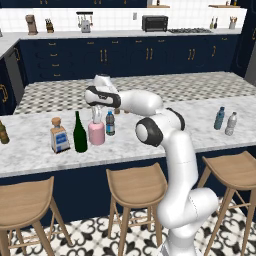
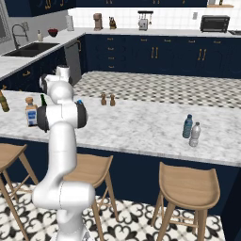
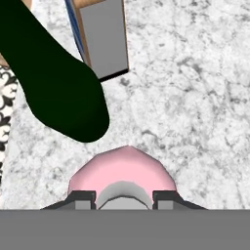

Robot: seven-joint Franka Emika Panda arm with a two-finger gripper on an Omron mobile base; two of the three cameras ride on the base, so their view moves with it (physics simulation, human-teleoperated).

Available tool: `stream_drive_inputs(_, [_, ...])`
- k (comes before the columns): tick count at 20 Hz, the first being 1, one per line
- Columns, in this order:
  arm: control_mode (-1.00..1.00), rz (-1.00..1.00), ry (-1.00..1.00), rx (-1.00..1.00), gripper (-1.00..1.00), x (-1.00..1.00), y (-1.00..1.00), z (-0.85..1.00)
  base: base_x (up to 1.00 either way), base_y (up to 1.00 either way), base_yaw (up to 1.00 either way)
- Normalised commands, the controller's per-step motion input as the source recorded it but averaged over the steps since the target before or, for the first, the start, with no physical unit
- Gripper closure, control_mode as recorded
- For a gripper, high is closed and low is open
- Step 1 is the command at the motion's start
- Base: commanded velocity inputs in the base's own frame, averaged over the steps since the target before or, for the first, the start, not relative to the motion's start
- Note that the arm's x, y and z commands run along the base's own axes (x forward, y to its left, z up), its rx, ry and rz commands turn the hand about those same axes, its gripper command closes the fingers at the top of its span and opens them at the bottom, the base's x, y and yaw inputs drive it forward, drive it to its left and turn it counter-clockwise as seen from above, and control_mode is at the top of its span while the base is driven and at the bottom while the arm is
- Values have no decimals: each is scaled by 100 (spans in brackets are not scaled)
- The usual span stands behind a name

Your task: Move the plastic bottles in the middle to the plastics group, and the glass bottles in the middle to the glass group.

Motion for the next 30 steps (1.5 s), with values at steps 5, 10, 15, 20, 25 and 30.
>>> stream_drive_inputs(5, [-100, 0, 0, 0, -100, 0, 0, 0, 0, 0, 0])
stream_drive_inputs(10, [-100, 0, 0, -1, -100, 0, 0, 1, 0, 0, 0])
stream_drive_inputs(15, [-100, 0, 0, -1, -100, 0, 0, 2, 0, 0, 0])
stream_drive_inputs(20, [-100, 0, 0, -2, -100, -3, 0, 34, 0, 0, 0])
stream_drive_inputs(25, [-100, -9, 0, 0, -100, -44, -18, 21, 0, 0, 0])
stream_drive_inputs(30, [-100, -17, 0, 0, -100, -71, -66, -5, 0, 0, 0])
